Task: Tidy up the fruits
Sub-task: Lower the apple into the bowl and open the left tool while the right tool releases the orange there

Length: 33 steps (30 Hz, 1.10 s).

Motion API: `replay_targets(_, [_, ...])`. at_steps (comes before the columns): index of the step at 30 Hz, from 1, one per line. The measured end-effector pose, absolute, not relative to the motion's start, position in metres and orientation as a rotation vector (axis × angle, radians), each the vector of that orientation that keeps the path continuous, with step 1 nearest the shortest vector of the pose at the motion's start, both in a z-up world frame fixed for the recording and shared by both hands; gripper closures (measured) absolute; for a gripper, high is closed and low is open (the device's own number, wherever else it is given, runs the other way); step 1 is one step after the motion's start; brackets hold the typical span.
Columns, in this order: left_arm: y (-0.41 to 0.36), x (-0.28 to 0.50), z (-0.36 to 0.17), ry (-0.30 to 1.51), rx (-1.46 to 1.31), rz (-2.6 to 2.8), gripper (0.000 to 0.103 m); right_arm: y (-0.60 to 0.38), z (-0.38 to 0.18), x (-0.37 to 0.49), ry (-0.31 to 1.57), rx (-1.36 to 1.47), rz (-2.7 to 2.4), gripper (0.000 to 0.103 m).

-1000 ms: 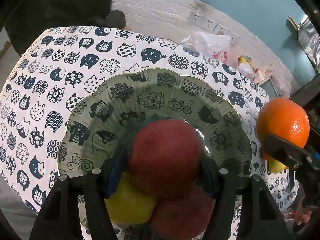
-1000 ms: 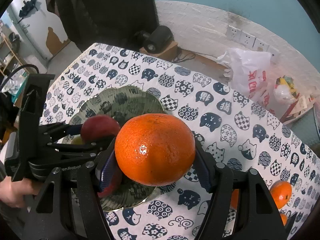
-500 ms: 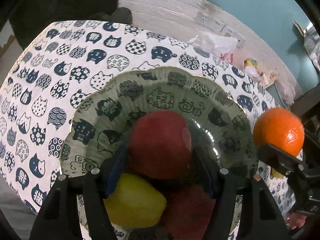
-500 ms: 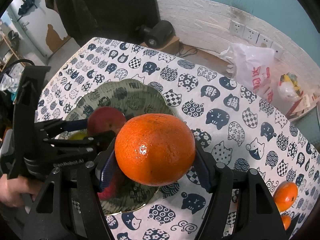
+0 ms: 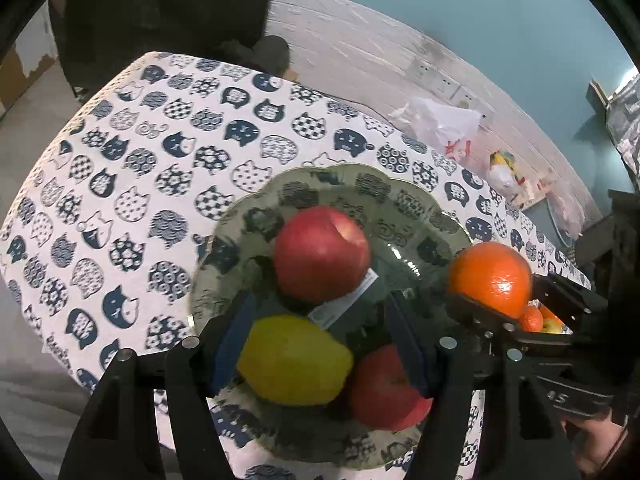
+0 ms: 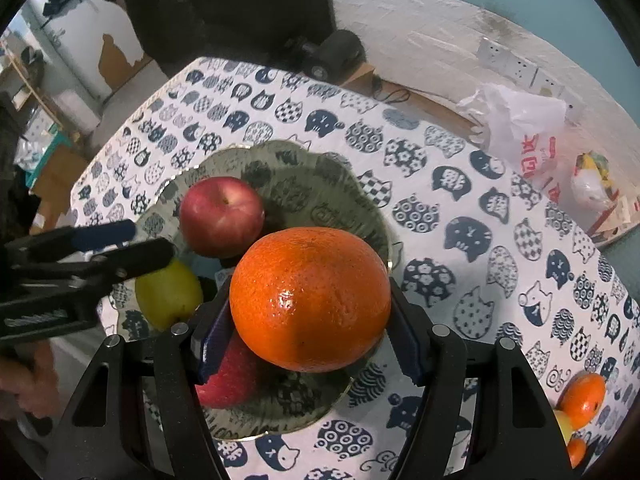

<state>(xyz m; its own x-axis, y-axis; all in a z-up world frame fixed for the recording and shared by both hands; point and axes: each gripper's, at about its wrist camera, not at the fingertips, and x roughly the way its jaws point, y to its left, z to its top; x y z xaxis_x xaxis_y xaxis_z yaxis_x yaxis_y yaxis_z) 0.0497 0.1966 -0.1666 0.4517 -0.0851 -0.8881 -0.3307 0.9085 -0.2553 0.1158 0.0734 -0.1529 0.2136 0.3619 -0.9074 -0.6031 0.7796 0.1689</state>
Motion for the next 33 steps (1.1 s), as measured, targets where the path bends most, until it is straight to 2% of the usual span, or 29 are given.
replay_targets(20, [0.199,0.031,-0.165,1.111,-0.395,0.180,0.034,0.098,-0.186,0.109,1.268,-0.290,0.672,0.031])
replay_targets(33, [0.190,0.033,-0.153,1.087,-0.388,0.166,0.034,0.085,-0.147,0.101,1.199,-0.258,0.680,0.031])
